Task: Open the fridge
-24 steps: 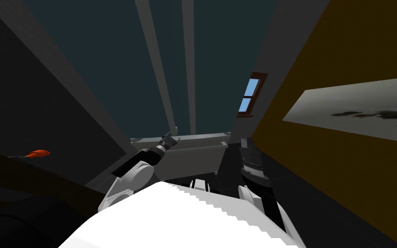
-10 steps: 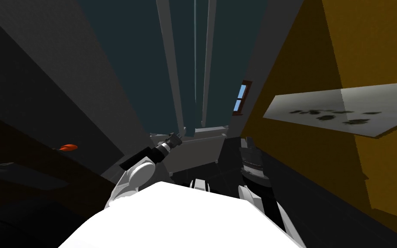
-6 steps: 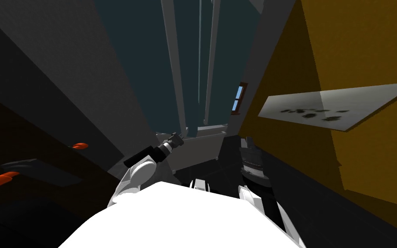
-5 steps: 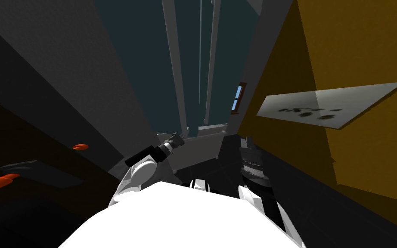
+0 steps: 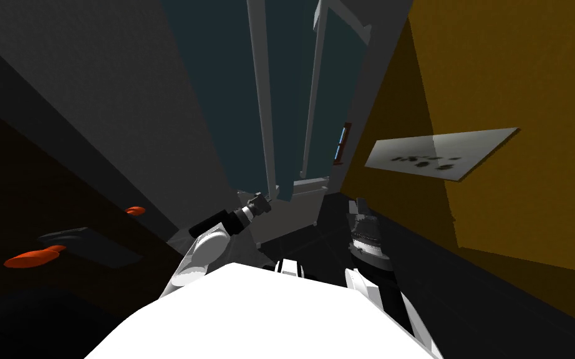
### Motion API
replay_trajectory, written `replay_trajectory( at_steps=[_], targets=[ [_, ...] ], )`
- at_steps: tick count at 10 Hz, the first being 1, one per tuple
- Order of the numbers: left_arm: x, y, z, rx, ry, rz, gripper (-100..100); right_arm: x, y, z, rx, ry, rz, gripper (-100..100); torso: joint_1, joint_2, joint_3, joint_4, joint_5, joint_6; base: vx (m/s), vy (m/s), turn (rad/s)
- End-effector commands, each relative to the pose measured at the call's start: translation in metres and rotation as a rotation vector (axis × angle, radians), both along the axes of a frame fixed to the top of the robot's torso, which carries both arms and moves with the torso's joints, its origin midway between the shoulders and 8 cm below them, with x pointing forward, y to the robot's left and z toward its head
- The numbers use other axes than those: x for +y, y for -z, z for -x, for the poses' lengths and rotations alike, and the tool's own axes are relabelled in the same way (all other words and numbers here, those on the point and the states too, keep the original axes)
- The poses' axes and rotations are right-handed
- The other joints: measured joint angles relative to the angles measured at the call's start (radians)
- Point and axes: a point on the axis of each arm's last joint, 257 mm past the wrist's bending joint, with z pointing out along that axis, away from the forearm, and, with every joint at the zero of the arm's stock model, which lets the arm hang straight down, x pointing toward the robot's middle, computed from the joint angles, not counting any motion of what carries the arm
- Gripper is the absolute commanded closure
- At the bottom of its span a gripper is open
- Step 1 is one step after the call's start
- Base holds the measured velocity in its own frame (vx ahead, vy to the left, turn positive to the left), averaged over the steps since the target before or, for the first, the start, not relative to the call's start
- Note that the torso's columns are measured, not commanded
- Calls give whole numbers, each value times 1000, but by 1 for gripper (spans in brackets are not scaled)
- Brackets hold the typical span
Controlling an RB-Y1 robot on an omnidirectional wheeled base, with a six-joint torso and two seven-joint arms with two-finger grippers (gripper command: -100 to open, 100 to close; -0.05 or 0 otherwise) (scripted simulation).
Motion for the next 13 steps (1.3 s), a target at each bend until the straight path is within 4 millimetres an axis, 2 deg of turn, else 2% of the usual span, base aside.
replay_trajectory(
  at_steps=[1, 2, 3, 6, 8, 11, 13],
  targets=[
    [-21, -5, 6, -9, 73, 3, 100, 0, 0, 0, 0, 0, 0, 0, 0, 2, 1, 0, 0, 2, -132, 204, -142],
    [-28, -5, 8, -9, 102, 3, 100, 0, 0, 0, 0, 0, 0, 0, 1, 3, 2, 1, 0, 1, -144, 250, -156],
    [-22, -3, 6, -4, 78, 2, 100, 0, 0, 0, 0, 0, 0, 0, 3, 6, 4, 1, 1, 0, -73, 117, -55],
    [-25, 9, 5, 2, 136, -50, 100, 0, 0, 0, 0, 0, 0, 0, 1, -4, -2, -2, 1, 0, -69, 84, -34],
    [-30, 5, 10, 9, 165, -11, 100, 0, 0, 0, 0, 0, 0, 0, 2, -2, 0, -2, 1, 0, -47, 53, -12],
    [-28, 11, 8, 3, 207, -60, 100, 0, 0, 0, 0, 0, 0, 0, 1, 1, 2, -2, 1, 1, -62, 69, -37],
    [-34, 6, 13, 11, 238, -16, 100, 0, 0, 0, 0, 0, 0, 0, 2, 3, 3, -1, 2, -1, -57, 52, -17]
  ],
)
